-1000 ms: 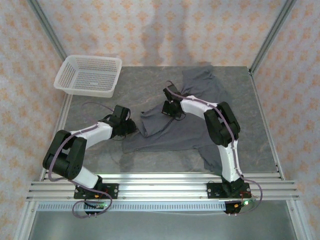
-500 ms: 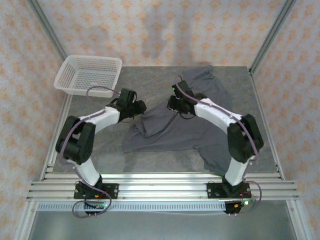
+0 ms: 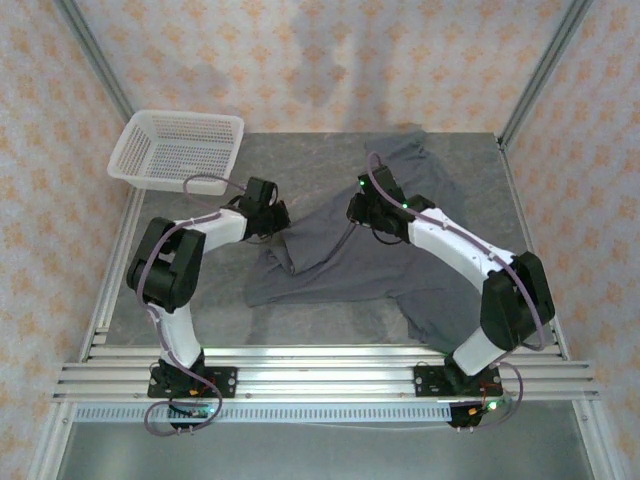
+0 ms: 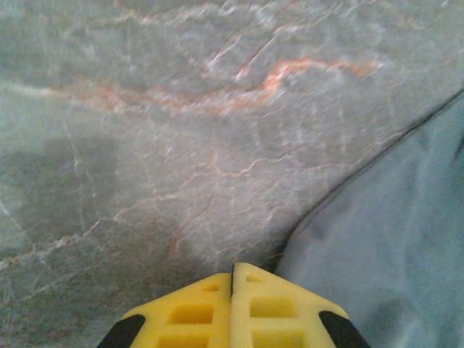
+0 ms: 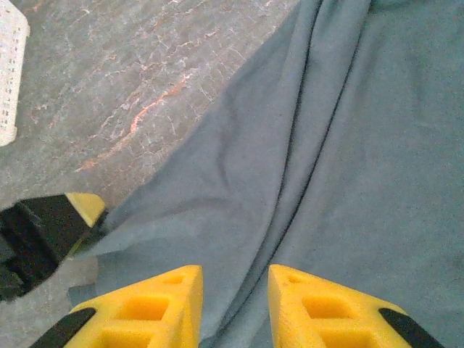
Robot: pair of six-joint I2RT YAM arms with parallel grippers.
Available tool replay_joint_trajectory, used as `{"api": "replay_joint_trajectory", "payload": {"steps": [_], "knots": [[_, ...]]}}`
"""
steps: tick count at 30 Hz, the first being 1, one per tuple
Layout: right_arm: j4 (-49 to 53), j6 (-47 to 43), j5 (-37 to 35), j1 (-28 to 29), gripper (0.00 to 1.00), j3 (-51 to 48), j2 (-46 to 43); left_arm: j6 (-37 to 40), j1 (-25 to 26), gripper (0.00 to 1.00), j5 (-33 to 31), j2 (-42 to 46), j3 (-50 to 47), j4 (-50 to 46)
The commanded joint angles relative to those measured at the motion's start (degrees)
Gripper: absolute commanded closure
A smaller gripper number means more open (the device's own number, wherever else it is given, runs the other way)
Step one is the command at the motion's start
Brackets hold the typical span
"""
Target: Fold the inside-out t-shirt
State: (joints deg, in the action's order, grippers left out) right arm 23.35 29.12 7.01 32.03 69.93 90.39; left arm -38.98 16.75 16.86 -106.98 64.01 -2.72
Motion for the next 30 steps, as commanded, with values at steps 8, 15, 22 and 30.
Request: {"api": "replay_joint_trajectory", "payload": {"steps": [8,15,22,30], "knots": [[2.6,1.3,-3.1,-0.3,0.71,-2.9,-5.9,6.6,-5.2,1.0,-14.6,-10.2,27.9,-3.2],[5.3,1.4,-5.1,-0.3,0.7,-4.1,-9.8,6.2,-9.1,0.86,-12.6,-23.4,45.8,-7.4],[7.6,1.6,-7.3,-0.3,0.7,-5.3,-14.0,5.5,-13.9,0.83,-11.7,-29.0,59.7,-14.7],[11.5,7.9,-11.8,-9.7,0.61,-10.3,-18.6,2.4,-12.8,0.66,-5.9,-6.1,36.3,-3.4]]}}
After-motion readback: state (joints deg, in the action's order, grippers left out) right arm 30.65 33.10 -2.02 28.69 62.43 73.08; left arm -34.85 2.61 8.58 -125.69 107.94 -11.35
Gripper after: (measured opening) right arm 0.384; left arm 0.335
